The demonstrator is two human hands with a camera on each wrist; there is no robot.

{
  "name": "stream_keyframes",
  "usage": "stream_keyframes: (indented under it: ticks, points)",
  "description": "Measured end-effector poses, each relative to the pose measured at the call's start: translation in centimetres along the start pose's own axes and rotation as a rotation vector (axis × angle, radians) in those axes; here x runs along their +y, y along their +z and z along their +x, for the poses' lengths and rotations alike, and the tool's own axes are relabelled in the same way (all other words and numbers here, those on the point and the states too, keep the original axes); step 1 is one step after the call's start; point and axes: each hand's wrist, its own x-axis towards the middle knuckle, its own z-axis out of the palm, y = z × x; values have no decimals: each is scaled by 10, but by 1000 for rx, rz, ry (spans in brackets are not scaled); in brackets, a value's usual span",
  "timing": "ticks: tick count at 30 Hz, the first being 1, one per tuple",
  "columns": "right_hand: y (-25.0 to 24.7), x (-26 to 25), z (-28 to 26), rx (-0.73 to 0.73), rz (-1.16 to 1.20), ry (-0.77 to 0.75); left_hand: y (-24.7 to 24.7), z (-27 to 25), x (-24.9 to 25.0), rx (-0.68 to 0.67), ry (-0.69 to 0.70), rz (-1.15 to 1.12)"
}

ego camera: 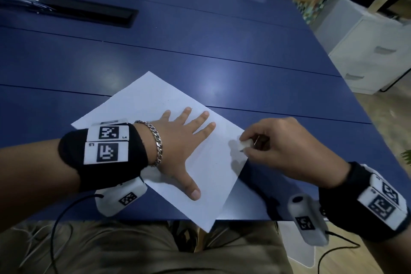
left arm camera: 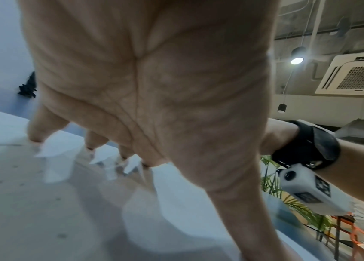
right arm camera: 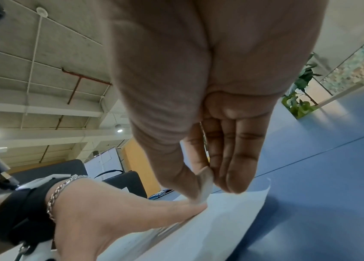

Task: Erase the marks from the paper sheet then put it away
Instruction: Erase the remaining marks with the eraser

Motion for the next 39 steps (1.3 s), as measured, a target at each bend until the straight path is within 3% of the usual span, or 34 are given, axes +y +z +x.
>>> stream_keyframes:
  ticks: [4,16,27,32,37,39]
  points:
    - [4,2,0,-61,-31,1,-7,-6,-19,-9,126,85]
    - [11,-14,3,-204,-160,-43,-2,-4,-12,11,15,-58]
    - [25,-22,27,-42,-142,-52,5,3,-4,85,-43,-97]
    - [29,-39,8,-243,-147,-214,2,5,-1,62,-60,-81]
    - [22,-22,29,-75,-224,-124,2,4,-1,61,-64,-92]
    - [29,-31,21,-112,-225,-176,1,4,-1,57,-69,-87]
